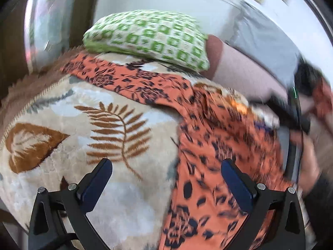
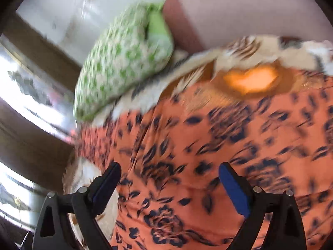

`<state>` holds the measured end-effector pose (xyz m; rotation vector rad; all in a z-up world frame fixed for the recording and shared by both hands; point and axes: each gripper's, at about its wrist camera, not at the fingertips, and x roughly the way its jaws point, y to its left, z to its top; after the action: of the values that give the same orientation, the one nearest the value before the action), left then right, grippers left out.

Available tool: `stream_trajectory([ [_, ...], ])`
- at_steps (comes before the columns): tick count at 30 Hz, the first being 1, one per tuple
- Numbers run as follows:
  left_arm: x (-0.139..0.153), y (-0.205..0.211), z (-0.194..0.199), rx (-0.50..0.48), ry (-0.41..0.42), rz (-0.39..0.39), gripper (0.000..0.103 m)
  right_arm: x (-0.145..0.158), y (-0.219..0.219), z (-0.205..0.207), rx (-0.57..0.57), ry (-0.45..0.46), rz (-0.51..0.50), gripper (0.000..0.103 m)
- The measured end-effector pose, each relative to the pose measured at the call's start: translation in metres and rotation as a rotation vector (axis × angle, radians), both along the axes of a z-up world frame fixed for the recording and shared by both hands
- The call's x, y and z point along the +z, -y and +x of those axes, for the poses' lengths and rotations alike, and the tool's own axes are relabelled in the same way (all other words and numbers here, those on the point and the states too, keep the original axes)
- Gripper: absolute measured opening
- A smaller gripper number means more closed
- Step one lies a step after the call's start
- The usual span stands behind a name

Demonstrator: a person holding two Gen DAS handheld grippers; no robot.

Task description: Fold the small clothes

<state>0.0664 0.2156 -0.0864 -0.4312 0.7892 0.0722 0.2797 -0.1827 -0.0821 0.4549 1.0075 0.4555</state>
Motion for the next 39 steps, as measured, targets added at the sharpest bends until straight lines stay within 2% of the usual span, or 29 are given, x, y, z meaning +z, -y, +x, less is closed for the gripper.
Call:
stream_trajectory([
  [3, 0.0, -0.04, 0.021, 0.086, 0.014, -0.096, 0.103, -0.052, 0.023, 0.021, -0.051, -0.17, -0.02, 0.103],
  [4, 0.002, -0.053, 0.03, 0.1, 0.017, -0.104, 0.103, -0.065, 0.033, 0.02, -0.052, -0.163, 0.057, 0.103],
  [5, 0.004, -0.072, 0.044, 0.121, 0.025, -0.108, 0.103, -0.064, 0.039, 0.017, -0.056, -0.131, 0.103, 0.103],
  [7, 0.005, -0.102, 0.068, 0.148, 0.034, -0.127, 0.103, -0.065, 0.042, 0.016, -0.062, -0.148, 0.145, 0.103],
  [8, 0.003, -0.12, 0.083, 0.17, 0.032, -0.143, 0.103, -0.065, 0.045, 0.018, -0.058, -0.159, 0.145, 0.103],
  [12, -0.019, -0.202, 0.136, 0.327, 0.007, -0.304, 0.103, -0.057, 0.053, 0.019, -0.053, -0.179, 0.126, 0.103],
  [16, -0.044, -0.258, 0.165, 0.461, -0.053, -0.386, 0.103, -0.056, 0.045, 0.025, -0.041, -0.174, 0.098, 0.103],
  [21, -0.066, -0.279, 0.176, 0.52, -0.052, -0.498, 0.103, -0.056, 0.049, 0.02, -0.043, -0.176, 0.104, 0.103],
  [25, -0.068, -0.277, 0.182, 0.521, -0.02, -0.488, 0.101, -0.057, 0.047, 0.019, -0.031, -0.166, 0.095, 0.103],
  [26, -0.067, -0.277, 0.184, 0.508, -0.009, -0.495, 0.095, -0.057, 0.047, 0.019, -0.029, -0.165, 0.093, 0.103],
  [27, -0.067, -0.276, 0.186, 0.495, -0.009, -0.506, 0.076, -0.056, 0.047, 0.019, -0.028, -0.165, 0.094, 0.103],
  [28, -0.066, -0.275, 0.188, 0.489, -0.004, -0.517, 0.072, -0.056, 0.047, 0.019, -0.028, -0.165, 0.094, 0.103],
  [29, -0.064, -0.274, 0.187, 0.492, 0.015, -0.509, 0.072, -0.057, 0.047, 0.02, -0.026, -0.165, 0.095, 0.103],
  [31, -0.07, -0.274, 0.192, 0.502, -0.004, -0.501, 0.079, -0.057, 0.047, 0.019, -0.025, -0.164, 0.098, 0.103],
  [33, -0.079, -0.276, 0.193, 0.519, -0.009, -0.521, 0.079, -0.057, 0.047, 0.019, -0.019, -0.162, 0.096, 0.103],
  [37, -0.075, -0.272, 0.206, 0.504, -0.013, -0.484, 0.081, -0.058, 0.046, 0.019, -0.017, -0.158, 0.095, 0.103],
  [38, -0.073, -0.271, 0.21, 0.499, -0.015, -0.474, 0.075, -0.058, 0.046, 0.019, -0.016, -0.157, 0.093, 0.103],
  [39, -0.073, -0.272, 0.217, 0.487, -0.035, -0.447, 0.034, -0.058, 0.046, 0.018, -0.014, -0.155, 0.09, 0.103],
])
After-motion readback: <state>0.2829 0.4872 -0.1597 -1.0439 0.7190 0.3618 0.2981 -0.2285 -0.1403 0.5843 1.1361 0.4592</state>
